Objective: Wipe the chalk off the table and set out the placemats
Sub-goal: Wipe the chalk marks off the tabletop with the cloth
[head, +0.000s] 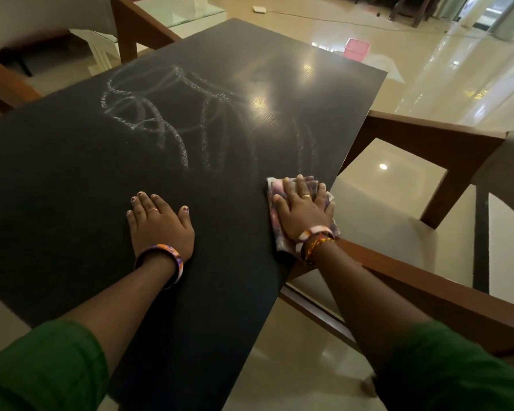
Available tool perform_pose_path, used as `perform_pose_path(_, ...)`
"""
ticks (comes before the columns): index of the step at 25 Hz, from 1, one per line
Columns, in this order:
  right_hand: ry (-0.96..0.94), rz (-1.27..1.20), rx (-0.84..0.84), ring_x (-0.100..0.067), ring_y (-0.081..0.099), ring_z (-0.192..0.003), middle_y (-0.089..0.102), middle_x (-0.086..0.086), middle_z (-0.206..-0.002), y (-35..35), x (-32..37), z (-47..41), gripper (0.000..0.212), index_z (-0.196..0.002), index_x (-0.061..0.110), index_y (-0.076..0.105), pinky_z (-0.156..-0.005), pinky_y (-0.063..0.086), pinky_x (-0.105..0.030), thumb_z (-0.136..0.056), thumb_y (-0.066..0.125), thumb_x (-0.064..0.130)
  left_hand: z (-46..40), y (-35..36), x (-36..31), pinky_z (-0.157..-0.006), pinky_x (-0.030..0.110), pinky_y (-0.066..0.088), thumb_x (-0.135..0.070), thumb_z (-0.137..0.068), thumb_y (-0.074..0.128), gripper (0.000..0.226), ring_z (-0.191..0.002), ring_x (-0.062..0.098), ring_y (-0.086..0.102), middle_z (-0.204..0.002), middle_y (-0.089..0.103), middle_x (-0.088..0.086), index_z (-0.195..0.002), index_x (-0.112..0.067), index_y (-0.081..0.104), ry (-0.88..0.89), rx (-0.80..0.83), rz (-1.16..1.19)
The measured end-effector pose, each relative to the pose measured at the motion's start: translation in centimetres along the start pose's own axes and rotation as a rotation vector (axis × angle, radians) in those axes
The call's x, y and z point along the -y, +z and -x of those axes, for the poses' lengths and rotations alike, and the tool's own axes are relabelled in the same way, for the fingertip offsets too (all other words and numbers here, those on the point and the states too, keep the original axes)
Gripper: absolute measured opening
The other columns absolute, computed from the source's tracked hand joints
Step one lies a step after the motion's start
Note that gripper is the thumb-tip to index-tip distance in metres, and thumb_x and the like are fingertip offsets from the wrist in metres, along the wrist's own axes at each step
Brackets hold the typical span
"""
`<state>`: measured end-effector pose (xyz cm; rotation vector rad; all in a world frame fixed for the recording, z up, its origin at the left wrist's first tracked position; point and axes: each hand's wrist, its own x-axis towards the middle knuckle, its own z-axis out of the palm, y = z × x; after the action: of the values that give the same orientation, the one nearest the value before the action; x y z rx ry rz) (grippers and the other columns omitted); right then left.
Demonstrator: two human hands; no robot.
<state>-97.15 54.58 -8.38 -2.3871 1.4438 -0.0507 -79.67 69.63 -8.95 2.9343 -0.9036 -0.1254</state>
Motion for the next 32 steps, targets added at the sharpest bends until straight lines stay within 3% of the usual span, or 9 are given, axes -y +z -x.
perform_pose_path(4,-0.159,0.067,-0.003,-0.032,-0.017,-0.144,-0.007,0.007,-0.16,2.4,2.4,8.3,0.054,-0.149,0.041,0.004,-0.114,-0.004,-0.06,-0.098,0.016,0.055,0.3,-0.3,0.0,-0.116,0.043,0.011,-0.044,-0.097,0.024,0.068,-0.143,0.033,0.009,-0.153,0.012,0.022,-0.145,0.004,0.015,0.009,0.024,0.016)
perform_pose_path(7,-0.201,0.11,0.028,-0.031,-0.017,-0.144,-0.006,0.007,-0.16,2.1,2.0,7.8,0.055,-0.15,0.041,0.005,-0.114,-0.008,-0.059,-0.098,0.017,0.056,0.5,-0.4,0.0,-0.116,0.043,0.01,-0.043,-0.098,0.023,0.067,-0.143,0.033,0.008,-0.153,0.011,0.023,-0.145,0.004,0.015,0.02,0.018,0.041)
perform_pose_path(14,0.028,0.074,-0.004,-0.035,-0.021,-0.142,-0.006,0.002,-0.16,0.5,1.8,0.2,0.058,-0.151,0.036,0.004,-0.111,-0.013,-0.062,-0.098,0.017,0.056,0.3,-0.3,0.2,-0.117,0.043,0.01,-0.043,-0.098,0.021,0.067,-0.144,0.032,0.007,-0.154,0.01,0.021,-0.146,0.003,0.013,0.018,0.017,0.037)
perform_pose_path(18,-0.2,0.091,0.008,-0.032,-0.02,-0.143,-0.011,0.008,-0.159,2.7,3.4,8.5,0.06,-0.149,0.042,0.0,-0.113,-0.011,-0.058,-0.095,0.018,0.062,0.3,-0.3,0.2,-0.117,0.043,0.01,-0.042,-0.098,0.022,0.066,-0.144,0.032,0.007,-0.154,0.011,0.021,-0.146,0.002,0.014,0.013,0.022,0.039)
perform_pose_path(21,-0.258,0.128,0.02,-0.03,-0.015,-0.144,-0.006,0.009,-0.16,2.3,2.5,7.1,0.057,-0.148,0.044,0.003,-0.114,-0.009,-0.056,-0.096,0.018,0.061,0.3,-0.3,0.1,-0.117,0.042,0.01,-0.041,-0.098,0.022,0.065,-0.144,0.031,0.007,-0.154,0.011,0.021,-0.146,0.002,0.014,0.01,0.017,0.042)
perform_pose_path(23,-0.197,0.115,0.001,-0.031,-0.011,-0.145,-0.002,0.008,-0.16,1.1,1.0,2.2,0.056,-0.149,0.043,0.007,-0.114,-0.006,-0.059,-0.097,0.018,0.059,0.2,-0.3,0.2,-0.117,0.042,0.01,-0.041,-0.098,0.023,0.065,-0.144,0.031,0.007,-0.154,0.011,0.02,-0.146,0.001,0.014,0.007,0.011,0.039)
perform_pose_path(27,0.132,-0.079,-0.031,-0.034,-0.014,-0.145,-0.001,0.006,-0.161,-1.4,-1.5,-5.5,0.057,-0.151,0.037,0.01,-0.108,-0.002,-0.069,-0.098,0.021,0.056,0.1,-0.1,0.1,-0.117,0.041,0.01,-0.041,-0.098,0.023,0.064,-0.144,0.03,0.007,-0.154,0.011,0.019,-0.146,0.0,0.014,-0.015,0.015,0.023)
perform_pose_path(29,0.129,-0.079,-0.033,-0.035,-0.014,-0.144,-0.002,0.004,-0.161,-0.9,-0.8,-3.9,0.057,-0.152,0.035,0.009,-0.111,0.0,-0.067,-0.099,0.02,0.053,0.0,-0.2,0.0,-0.117,0.041,0.01,-0.042,-0.098,0.023,0.064,-0.144,0.03,0.007,-0.154,0.011,0.019,-0.146,0.0,0.014,-0.016,0.02,0.014)
perform_pose_path(32,-0.038,0.003,-0.054,-0.033,-0.014,-0.144,-0.006,0.003,-0.16,1.3,1.0,2.5,0.054,-0.15,0.038,0.005,-0.114,-0.002,-0.06,-0.1,0.018,0.052,-0.1,-0.2,0.0,-0.117,0.041,0.009,-0.041,-0.098,0.023,0.065,-0.144,0.03,0.007,-0.154,0.011,0.02,-0.146,0.001,0.015,-0.008,0.017,0.023)
